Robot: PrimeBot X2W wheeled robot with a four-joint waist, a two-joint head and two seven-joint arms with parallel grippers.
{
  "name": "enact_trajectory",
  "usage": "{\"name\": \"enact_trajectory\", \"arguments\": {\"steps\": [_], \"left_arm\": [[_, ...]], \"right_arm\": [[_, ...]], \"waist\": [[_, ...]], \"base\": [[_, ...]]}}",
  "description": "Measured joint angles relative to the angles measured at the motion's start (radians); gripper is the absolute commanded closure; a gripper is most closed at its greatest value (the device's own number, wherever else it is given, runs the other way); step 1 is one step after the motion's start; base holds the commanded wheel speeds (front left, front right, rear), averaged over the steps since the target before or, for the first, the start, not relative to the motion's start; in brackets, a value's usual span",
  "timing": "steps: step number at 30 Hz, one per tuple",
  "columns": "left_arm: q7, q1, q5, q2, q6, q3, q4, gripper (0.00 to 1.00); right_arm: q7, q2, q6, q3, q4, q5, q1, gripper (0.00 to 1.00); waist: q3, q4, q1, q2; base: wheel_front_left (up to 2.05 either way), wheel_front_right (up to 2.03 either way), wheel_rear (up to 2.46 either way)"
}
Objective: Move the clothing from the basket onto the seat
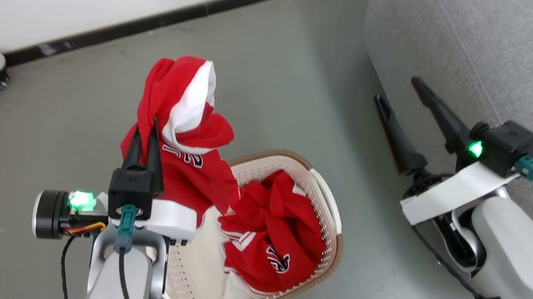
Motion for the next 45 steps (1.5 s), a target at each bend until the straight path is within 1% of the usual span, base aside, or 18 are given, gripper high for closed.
{"name": "enact_trajectory", "arguments": {"steps": [11,17,22,26,32,35,38,41,44,45], "left_arm": [[0.000,0.054,-0.048,0.028,-0.074,0.000,-0.045,1.00],[0.002,0.061,-0.074,0.025,-0.104,-0.005,-0.070,1.00],[0.014,0.079,-0.092,0.013,-0.133,-0.025,-0.076,1.00],[0.028,0.081,-0.105,-0.011,-0.156,-0.041,-0.084,1.00],[0.049,0.093,-0.131,-0.030,-0.192,-0.065,-0.087,1.00],[0.063,0.093,-0.137,-0.036,-0.207,-0.072,-0.092,1.00],[0.073,0.093,-0.146,-0.041,-0.211,-0.076,-0.095,1.00],[0.086,0.093,-0.161,-0.047,-0.229,-0.083,-0.096,1.00],[0.100,0.093,-0.162,-0.054,-0.237,-0.093,-0.100,1.00],[0.105,0.093,-0.163,-0.058,-0.240,-0.097,-0.103,1.00]], "right_arm": [[0.000,-0.020,0.000,0.076,0.041,-0.011,0.040,0.00],[0.000,-0.036,0.000,0.116,0.060,-0.011,0.043,0.00],[0.000,-0.043,0.000,0.149,0.071,-0.011,0.051,0.00],[0.000,-0.055,0.000,0.168,0.086,-0.011,0.070,0.00],[0.007,-0.073,0.000,0.207,0.091,-0.007,0.086,0.00],[0.015,-0.083,0.000,0.230,0.091,0.005,0.086,0.00],[0.024,-0.091,0.000,0.247,0.090,0.012,0.087,0.00],[0.033,-0.110,0.000,0.279,0.088,0.014,0.087,0.00],[0.049,-0.129,0.000,0.323,0.083,0.019,0.086,0.00],[0.060,-0.141,0.000,0.352,0.079,0.024,0.086,0.00]], "waist": [[-0.102,0.032,0.0000,0.0000],[-0.157,0.049,0.0000,0.0000],[-0.201,0.061,0.0000,0.0000],[-0.234,0.068,0.0000,0.0000],[-0.279,0.074,0.0000,0.0000],[-0.299,0.074,0.0000,0.0000],[-0.311,0.072,-0.0001,0.0000],[-0.328,0.068,0.0000,0.0000],[-0.340,0.062,0.0000,0.0000],[-0.347,0.056,0.0000,0.0000]], "base": [[0.00,0.00,0.00],[0.00,0.00,0.00],[0.00,0.00,0.00],[0.00,0.00,0.00],[0.00,0.00,0.00],[0.00,0.00,0.00],[0.00,0.00,0.00],[0.00,0.00,0.00],[0.00,0.00,0.00],[0.00,0.00,0.00]]}}
